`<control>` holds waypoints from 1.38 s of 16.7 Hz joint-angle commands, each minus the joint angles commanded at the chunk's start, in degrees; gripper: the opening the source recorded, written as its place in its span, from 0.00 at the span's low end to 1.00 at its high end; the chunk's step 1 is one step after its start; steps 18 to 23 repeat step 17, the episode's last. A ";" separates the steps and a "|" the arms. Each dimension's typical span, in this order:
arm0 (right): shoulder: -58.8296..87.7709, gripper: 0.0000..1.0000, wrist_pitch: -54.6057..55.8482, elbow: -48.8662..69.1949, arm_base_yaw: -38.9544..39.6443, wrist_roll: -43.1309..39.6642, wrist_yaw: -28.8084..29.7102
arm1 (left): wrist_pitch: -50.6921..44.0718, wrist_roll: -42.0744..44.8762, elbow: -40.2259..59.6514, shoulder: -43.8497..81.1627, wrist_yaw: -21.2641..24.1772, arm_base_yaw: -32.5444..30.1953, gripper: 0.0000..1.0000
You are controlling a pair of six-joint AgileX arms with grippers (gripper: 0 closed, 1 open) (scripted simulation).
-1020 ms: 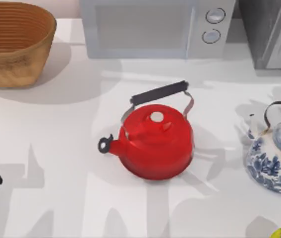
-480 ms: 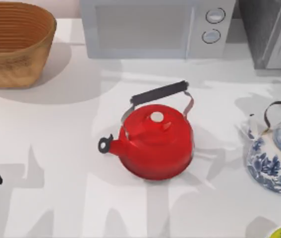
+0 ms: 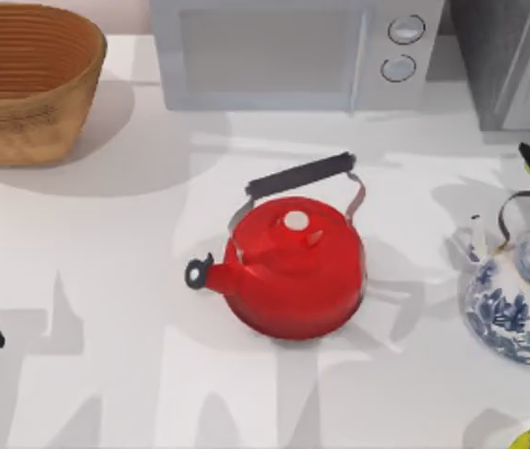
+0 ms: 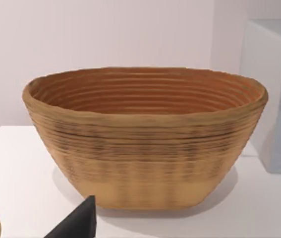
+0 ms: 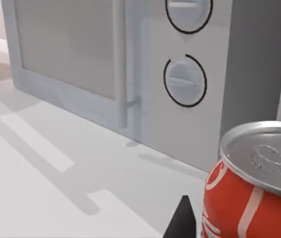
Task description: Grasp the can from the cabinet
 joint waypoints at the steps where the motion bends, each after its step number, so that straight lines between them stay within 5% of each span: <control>1: 0.00 0.23 0.00 0.00 0.00 0.00 0.00 | 0.00 0.00 0.00 0.00 0.00 0.00 1.00; 11: 0.00 0.98 0.00 0.00 0.00 0.00 0.00 | 0.00 0.00 0.00 0.00 0.00 0.00 1.00; 23: 0.00 1.00 0.00 0.00 0.00 0.00 0.00 | 0.00 0.00 0.00 0.00 0.00 0.00 1.00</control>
